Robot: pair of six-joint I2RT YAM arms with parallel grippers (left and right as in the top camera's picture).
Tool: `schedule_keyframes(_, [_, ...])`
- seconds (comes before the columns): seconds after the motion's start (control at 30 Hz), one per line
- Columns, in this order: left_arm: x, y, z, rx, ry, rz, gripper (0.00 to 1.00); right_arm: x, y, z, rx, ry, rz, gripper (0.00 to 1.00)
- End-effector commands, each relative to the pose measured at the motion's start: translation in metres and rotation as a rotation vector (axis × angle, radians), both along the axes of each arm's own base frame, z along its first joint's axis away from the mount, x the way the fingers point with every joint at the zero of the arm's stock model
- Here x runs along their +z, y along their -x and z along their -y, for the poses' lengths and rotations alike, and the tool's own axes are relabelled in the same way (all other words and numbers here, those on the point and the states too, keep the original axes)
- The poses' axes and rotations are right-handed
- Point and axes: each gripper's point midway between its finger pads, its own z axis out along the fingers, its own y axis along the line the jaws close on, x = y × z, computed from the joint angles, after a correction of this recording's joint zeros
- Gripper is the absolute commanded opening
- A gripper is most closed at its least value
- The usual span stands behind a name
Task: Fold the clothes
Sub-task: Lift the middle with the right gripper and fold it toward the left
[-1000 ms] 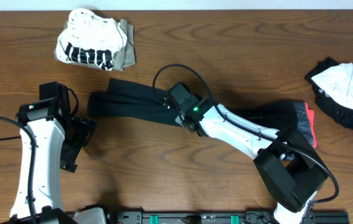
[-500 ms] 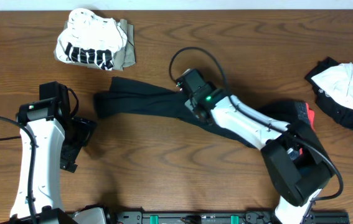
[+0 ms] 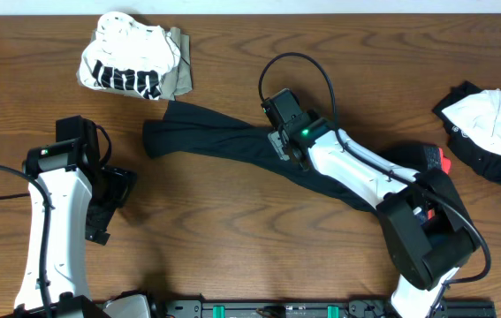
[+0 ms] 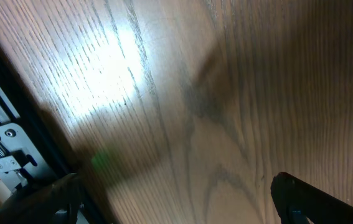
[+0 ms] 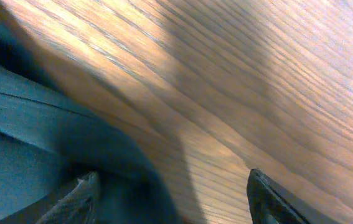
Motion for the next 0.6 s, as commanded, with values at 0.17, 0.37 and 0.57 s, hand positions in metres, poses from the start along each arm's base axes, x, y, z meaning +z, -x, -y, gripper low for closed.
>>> schedule_keyframes(0.17, [0.001, 0.004, -0.014, 0.011, -0.072, -0.019, 0.98, 0.068, 0.010, -0.098, 0.359, -0.214, 0.063, 0.78])
schedule_keyframes(0.37, [0.001, 0.010, -0.022, 0.118, -0.072, -0.023, 0.98, 0.080, 0.015, -0.138, 0.442, -0.256, 0.147, 0.93])
schedule_keyframes(0.57, [0.000, 0.018, -0.029, 0.155, -0.068, -0.043, 0.98, 0.052, 0.013, -0.154, 0.461, -0.253, 0.136, 0.98])
